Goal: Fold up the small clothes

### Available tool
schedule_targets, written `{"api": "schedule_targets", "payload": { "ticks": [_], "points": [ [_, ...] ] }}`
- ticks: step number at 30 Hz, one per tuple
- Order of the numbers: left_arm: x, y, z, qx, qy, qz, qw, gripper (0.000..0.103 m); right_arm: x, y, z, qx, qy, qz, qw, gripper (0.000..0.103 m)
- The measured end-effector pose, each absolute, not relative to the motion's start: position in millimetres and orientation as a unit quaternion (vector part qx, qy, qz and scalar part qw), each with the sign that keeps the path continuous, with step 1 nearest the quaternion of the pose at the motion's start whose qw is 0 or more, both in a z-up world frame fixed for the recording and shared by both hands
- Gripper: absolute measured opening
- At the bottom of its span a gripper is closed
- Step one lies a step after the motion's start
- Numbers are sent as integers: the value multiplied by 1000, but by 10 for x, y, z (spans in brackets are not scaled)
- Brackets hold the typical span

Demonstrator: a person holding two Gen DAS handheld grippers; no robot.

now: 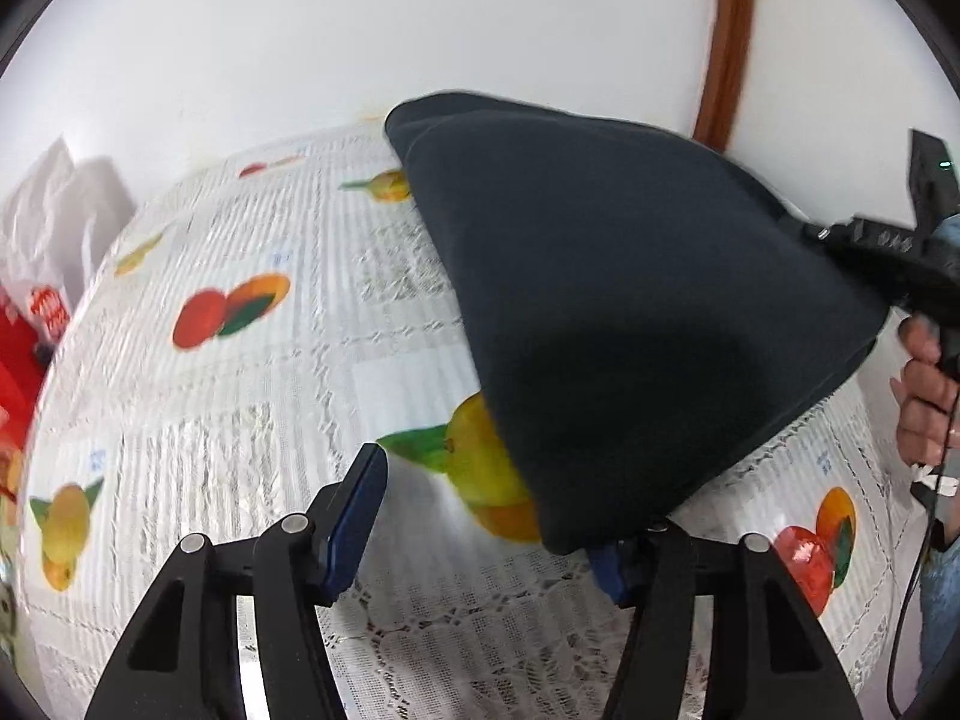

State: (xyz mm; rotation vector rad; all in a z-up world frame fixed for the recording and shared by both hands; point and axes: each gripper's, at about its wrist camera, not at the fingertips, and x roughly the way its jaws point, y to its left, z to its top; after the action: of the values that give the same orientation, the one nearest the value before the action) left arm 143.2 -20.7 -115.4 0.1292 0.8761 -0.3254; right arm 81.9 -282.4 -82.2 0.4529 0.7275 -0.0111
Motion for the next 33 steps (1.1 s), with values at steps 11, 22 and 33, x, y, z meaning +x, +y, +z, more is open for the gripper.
{"api": "schedule_targets", "payload": {
  "ticks": [11,22,33],
  "points": [
    [1572,-506,-1188,68,435,-159,884,58,957,-2745,-733,199,367,-8,909,9],
    [1584,-538,-1240,67,437,-153,884,58,634,-3245,-895,241,354,-35,903,15],
    [1552,-652,-1208,62,437,-176,880,55,615,-3099,-508,148,352,-31,924,32]
  ]
}}
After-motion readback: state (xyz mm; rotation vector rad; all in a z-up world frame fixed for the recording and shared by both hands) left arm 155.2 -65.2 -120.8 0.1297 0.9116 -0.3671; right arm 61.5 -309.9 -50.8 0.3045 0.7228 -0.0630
